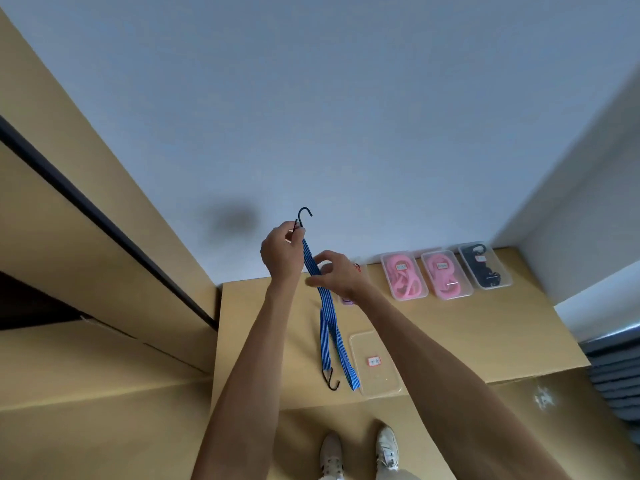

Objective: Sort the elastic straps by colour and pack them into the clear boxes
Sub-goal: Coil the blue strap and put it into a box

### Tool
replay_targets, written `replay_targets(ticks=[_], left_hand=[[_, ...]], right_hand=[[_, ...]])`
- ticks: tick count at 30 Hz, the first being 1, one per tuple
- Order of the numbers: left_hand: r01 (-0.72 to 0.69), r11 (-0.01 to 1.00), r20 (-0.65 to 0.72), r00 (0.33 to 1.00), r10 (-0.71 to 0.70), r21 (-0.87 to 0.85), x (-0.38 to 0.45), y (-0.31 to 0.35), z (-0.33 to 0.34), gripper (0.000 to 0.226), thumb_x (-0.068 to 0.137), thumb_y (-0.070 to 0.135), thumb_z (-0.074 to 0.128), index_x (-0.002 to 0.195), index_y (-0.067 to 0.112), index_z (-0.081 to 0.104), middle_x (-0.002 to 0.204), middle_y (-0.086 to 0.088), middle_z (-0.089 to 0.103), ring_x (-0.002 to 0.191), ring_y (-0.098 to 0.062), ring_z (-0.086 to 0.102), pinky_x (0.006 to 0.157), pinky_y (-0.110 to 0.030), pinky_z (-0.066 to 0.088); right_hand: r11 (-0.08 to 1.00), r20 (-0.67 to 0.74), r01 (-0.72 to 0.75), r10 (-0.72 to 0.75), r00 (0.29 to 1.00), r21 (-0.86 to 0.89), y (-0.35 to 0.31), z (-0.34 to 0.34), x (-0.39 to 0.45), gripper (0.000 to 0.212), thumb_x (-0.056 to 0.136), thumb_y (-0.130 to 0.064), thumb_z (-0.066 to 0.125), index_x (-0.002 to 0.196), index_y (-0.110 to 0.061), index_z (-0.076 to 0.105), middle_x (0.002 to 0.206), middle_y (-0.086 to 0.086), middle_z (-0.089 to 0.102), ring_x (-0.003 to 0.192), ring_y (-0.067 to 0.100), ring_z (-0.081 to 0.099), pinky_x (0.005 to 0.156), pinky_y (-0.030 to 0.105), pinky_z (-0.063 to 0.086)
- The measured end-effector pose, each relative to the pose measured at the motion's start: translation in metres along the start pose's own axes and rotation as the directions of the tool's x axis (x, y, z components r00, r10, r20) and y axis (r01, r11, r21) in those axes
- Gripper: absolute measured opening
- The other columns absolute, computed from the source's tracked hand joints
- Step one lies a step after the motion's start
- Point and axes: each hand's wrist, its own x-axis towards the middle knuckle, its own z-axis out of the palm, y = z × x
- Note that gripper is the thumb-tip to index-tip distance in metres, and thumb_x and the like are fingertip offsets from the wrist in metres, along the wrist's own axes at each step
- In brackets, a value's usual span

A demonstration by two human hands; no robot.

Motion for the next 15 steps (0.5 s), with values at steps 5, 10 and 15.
replay_targets(ticks=[5, 10, 15], left_hand=[[-0.22, 0.927, 0.182, 0.968, 0.171, 0.303, 0.006, -0.006, -0.023, 0.022, 0.102, 0.012, 0.049, 0.098, 0.006, 0.07, 0.085, -0.015, 0.06, 0.076, -0.031, 0.056, 0.056, -0.027, 0.029], [-0.188, 0.97, 0.414, 0.904, 0.109, 0.155, 0.002, -0.012, -0.038, 0.031, 0.103, 0.005, 0.044, 0.121, 0.004, 0.069, 0.092, -0.009, 0.056, 0.083, -0.025, 0.057, 0.073, -0.028, 0.048], [-0.048, 0.993, 0.578, 0.809, 0.102, -0.108, 0.009, 0.001, -0.059, 0.032, 0.099, -0.002, 0.044, 0.105, 0.006, 0.074, 0.082, -0.016, 0.067, 0.073, -0.02, 0.059, 0.066, -0.023, 0.05]], right_hand=[[0.951, -0.147, 0.203, -0.241, 0.959, -0.232, -0.034, -0.012, -0.002, 0.043, 0.072, -0.001, 0.068, 0.11, -0.015, 0.056, 0.076, -0.001, 0.06, 0.059, 0.01, 0.053, 0.059, 0.029, 0.046], [0.85, -0.169, 0.37, -0.455, 0.874, -0.374, -0.064, -0.029, 0.006, 0.018, 0.083, -0.002, 0.069, 0.097, -0.01, 0.078, 0.095, 0.001, 0.065, 0.082, 0.012, 0.06, 0.076, 0.023, 0.05], [0.897, -0.254, 0.38, -0.431, 0.866, -0.228, -0.073, -0.044, 0.01, 0.014, 0.089, -0.001, 0.062, 0.097, -0.003, 0.074, 0.092, 0.005, 0.073, 0.085, 0.017, 0.066, 0.078, 0.023, 0.05]])
